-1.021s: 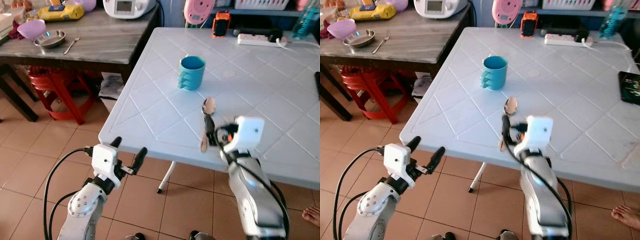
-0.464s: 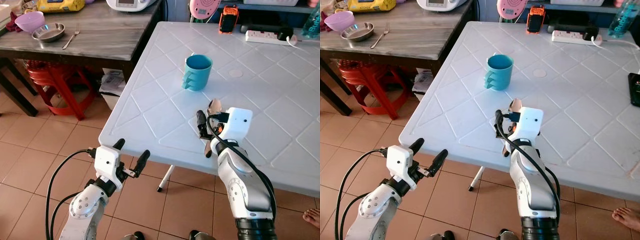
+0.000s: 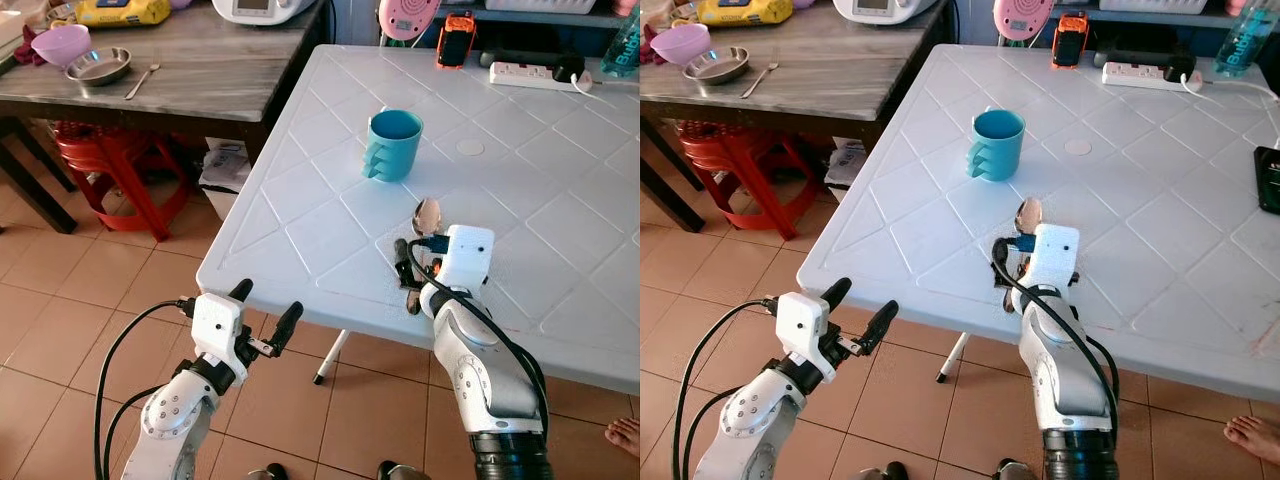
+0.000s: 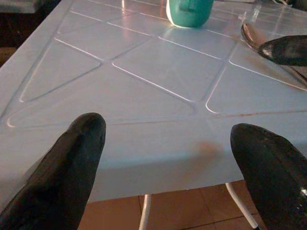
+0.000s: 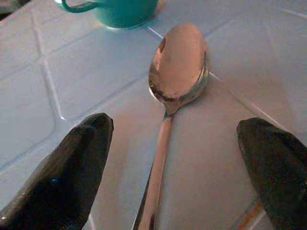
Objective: Setting the table
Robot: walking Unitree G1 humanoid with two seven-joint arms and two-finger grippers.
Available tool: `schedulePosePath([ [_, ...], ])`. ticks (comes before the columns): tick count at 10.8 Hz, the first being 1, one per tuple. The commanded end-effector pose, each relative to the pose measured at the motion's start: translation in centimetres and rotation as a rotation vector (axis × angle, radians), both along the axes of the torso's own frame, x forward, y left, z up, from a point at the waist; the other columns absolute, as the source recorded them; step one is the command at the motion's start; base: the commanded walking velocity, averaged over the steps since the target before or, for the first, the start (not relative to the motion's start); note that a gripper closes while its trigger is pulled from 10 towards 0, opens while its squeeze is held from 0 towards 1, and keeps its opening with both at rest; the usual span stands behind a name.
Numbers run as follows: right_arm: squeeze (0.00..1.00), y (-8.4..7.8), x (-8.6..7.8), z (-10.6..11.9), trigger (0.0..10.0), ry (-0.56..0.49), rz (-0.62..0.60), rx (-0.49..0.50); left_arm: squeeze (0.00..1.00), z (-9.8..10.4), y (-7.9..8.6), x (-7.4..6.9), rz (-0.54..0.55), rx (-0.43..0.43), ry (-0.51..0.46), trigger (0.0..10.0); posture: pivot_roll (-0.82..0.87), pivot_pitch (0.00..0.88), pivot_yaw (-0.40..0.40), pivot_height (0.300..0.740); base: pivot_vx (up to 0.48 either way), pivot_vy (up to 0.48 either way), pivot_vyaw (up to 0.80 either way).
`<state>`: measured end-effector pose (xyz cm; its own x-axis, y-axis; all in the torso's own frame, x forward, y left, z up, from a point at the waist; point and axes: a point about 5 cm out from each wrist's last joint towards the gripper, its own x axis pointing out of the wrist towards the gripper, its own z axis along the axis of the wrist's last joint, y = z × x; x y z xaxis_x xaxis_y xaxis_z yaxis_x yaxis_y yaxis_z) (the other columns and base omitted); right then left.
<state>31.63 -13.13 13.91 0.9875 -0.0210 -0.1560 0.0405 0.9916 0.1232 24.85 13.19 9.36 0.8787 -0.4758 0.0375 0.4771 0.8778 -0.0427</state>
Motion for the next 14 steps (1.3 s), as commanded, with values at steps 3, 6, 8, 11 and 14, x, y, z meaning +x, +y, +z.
schedulePosePath([
  [3,0.0,0.3,0.9,-0.1,10.0,0.041,0.012,-0.027,0.0,-0.5,-0.1,-0.3,-0.013,0.004,0.026,10.0,-0.04,0.19,0.072,0.74,0.0,0.0,0.0],
  [6,0.0,1.2,1.9,-0.3,0.0,0.095,0.038,-0.075,0.0,-0.2,-0.2,-0.5,-0.015,0.001,0.027,10.0,-0.04,0.193,0.069,0.74,0.0,0.0,0.0],
  [8,0.0,2.4,1.9,-0.3,0.0,0.141,0.063,-0.094,0.0,0.1,-0.5,-0.7,-0.019,0.0,0.027,10.0,-0.04,0.196,0.068,0.74,0.0,0.0,0.0],
  [11,0.0,2.6,1.1,-1.3,0.0,0.212,0.081,-0.104,0.0,0.0,-0.5,-0.7,-0.018,0.002,0.036,10.0,-0.04,0.196,0.065,0.74,0.0,0.0,0.0],
  [14,0.0,2.7,0.7,-0.9,0.0,0.228,0.085,-0.098,0.0,-0.3,-0.6,-0.6,-0.026,0.007,0.052,10.0,-0.04,0.196,0.069,0.74,0.0,0.0,0.0],
])
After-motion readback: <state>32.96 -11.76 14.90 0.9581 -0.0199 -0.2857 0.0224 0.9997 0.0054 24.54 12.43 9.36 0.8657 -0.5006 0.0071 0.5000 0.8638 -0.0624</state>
